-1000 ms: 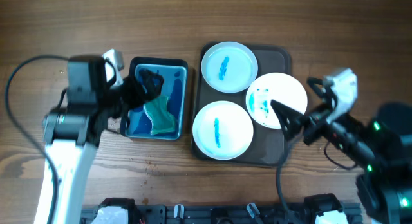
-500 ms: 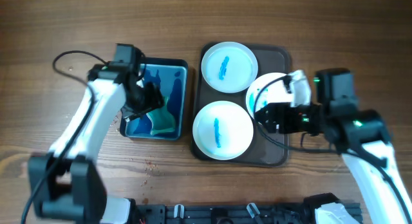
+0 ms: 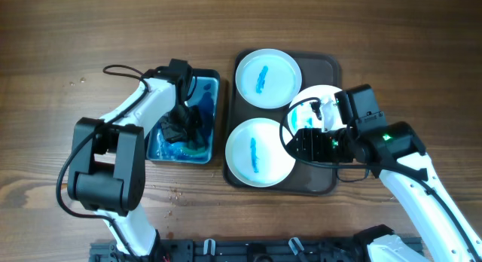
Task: Clean dirty plates on tray and stack at the side
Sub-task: 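Grasp the green sponge with the left gripper, plate rim with right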
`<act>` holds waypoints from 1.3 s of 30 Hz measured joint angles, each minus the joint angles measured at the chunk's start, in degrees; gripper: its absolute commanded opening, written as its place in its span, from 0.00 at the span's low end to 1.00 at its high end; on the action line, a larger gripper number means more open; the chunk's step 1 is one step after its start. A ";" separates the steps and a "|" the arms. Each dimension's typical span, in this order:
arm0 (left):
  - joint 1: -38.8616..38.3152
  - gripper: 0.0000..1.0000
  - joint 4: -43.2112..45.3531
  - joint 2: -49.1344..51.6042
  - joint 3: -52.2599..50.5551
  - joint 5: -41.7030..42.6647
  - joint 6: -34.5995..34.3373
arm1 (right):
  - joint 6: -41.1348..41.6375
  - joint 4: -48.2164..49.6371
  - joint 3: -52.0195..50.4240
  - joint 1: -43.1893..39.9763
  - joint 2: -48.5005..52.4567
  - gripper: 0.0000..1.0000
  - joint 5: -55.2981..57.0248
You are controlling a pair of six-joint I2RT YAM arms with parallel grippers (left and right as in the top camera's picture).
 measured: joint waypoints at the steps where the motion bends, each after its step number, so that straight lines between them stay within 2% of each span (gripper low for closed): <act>1: 0.24 0.41 -0.94 0.04 0.35 -0.15 -0.13 | 0.50 0.00 0.00 0.02 0.00 0.69 0.33; 2: 0.57 0.49 -1.97 0.07 0.72 -0.42 0.02 | 1.14 0.02 0.00 0.02 0.00 0.69 0.87; 5: 2.12 0.64 -5.55 0.02 2.21 -1.05 -0.37 | 2.56 0.72 0.00 0.02 0.00 0.70 1.77; 7: 2.64 0.69 -6.40 -0.22 2.69 -1.22 -0.37 | 3.28 1.25 0.00 0.00 0.00 0.70 2.01; 11: 2.95 0.67 -5.70 -1.55 3.08 -1.73 -0.04 | 3.93 1.77 0.00 0.02 0.00 0.70 2.38; 13: 2.93 0.57 -2.56 -1.62 3.13 -1.97 0.94 | 4.11 1.95 0.00 0.02 0.00 0.70 2.40; 15: 2.89 0.43 0.72 -1.62 2.82 -2.54 1.03 | 4.15 2.19 0.00 0.00 0.00 0.70 2.40; 19: 2.89 0.04 8.61 -1.60 -0.44 -3.82 1.88 | 4.35 2.21 0.00 0.00 0.00 0.70 2.40; 22: 2.89 0.04 11.58 -2.03 -2.78 -3.87 2.45 | 4.35 2.21 0.00 0.00 0.00 0.70 2.40; 23: 2.89 0.04 11.80 -2.23 -3.06 -3.87 2.45 | 4.35 2.19 0.00 0.00 0.00 0.69 2.40; 24: 2.89 0.23 11.82 -2.36 -3.15 -3.87 2.45 | 4.35 2.19 0.00 0.02 0.00 0.70 2.40; 25: 2.89 0.30 11.61 -2.36 -3.10 -3.87 2.47 | 4.35 2.19 0.00 0.02 0.00 0.70 2.40; 26: 2.89 0.43 11.15 -2.36 -2.93 -3.91 2.78 | 4.35 2.19 0.00 0.00 0.00 0.70 2.40; 29: 2.89 0.64 6.34 -2.36 -1.14 -4.44 2.56 | 4.35 2.16 0.00 0.00 0.00 0.70 2.40; 31: 2.91 0.68 1.53 -2.36 1.31 -4.74 2.62 | 4.35 2.21 0.00 0.02 0.00 0.71 2.40; 34: 2.89 0.68 -3.54 -2.82 4.83 -4.24 2.64 | 4.37 2.19 0.00 0.02 0.00 0.75 2.62; 37: 2.89 0.57 -6.43 -3.93 6.25 -2.23 2.54 | 4.72 2.12 0.00 0.02 0.00 0.78 3.61; 39: 2.89 0.55 -7.82 -4.33 6.23 -1.18 2.60 | 5.01 1.66 0.00 0.02 0.00 0.78 4.57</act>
